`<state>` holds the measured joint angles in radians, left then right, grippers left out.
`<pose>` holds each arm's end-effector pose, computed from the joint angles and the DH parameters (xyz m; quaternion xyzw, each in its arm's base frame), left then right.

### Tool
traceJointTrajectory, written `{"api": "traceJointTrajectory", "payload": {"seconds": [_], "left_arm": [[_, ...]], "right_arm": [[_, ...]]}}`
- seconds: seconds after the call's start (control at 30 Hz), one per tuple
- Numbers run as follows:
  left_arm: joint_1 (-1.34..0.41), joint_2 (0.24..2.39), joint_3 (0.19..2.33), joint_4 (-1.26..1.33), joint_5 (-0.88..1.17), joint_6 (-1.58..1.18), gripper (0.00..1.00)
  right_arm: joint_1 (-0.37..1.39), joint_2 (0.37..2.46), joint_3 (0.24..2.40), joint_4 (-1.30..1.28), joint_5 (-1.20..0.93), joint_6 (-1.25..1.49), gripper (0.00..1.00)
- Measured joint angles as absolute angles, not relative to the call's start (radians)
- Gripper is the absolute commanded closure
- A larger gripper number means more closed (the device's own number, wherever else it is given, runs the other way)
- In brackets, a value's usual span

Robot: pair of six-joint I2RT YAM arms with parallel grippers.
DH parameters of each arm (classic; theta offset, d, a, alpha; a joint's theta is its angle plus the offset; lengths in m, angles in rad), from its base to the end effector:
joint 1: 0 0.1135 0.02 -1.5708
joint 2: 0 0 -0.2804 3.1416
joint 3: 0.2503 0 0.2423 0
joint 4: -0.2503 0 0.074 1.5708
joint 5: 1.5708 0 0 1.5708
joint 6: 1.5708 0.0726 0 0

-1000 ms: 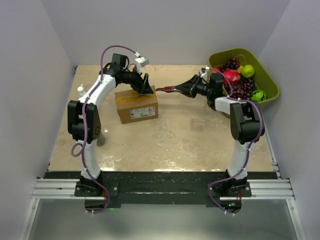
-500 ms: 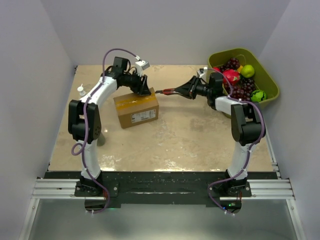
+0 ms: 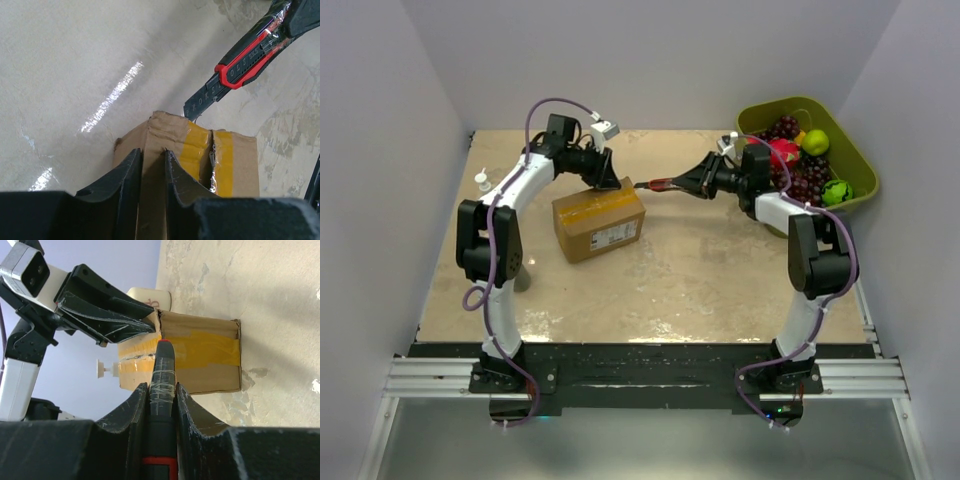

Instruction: Unpack the express box

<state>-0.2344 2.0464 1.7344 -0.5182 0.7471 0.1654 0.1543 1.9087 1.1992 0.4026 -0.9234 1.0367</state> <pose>0.4516 -0.1586 0.2539 0.3018 0.8244 -0.3516 0.3250 0.4283 0.1252 0.2351 0.0705 0.7656 0.5942 0.2362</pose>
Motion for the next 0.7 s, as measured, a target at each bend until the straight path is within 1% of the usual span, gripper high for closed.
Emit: {"api": "traceJointTrajectory", "payload": {"seconds": [0.27, 0.7], "left_arm": [[-0.232, 2.046, 1.730, -0.518, 0.753, 0.165, 1.00], [-0.223, 2.047, 1.730, -0.521, 0.754, 0.157, 1.00]], "right_arm": [[0.154, 1.860, 1.151, 0.380, -0.914, 1.008, 1.00], [0.153, 1.836, 1.141, 0.350, -0.916, 0.968, 1.00]]}}
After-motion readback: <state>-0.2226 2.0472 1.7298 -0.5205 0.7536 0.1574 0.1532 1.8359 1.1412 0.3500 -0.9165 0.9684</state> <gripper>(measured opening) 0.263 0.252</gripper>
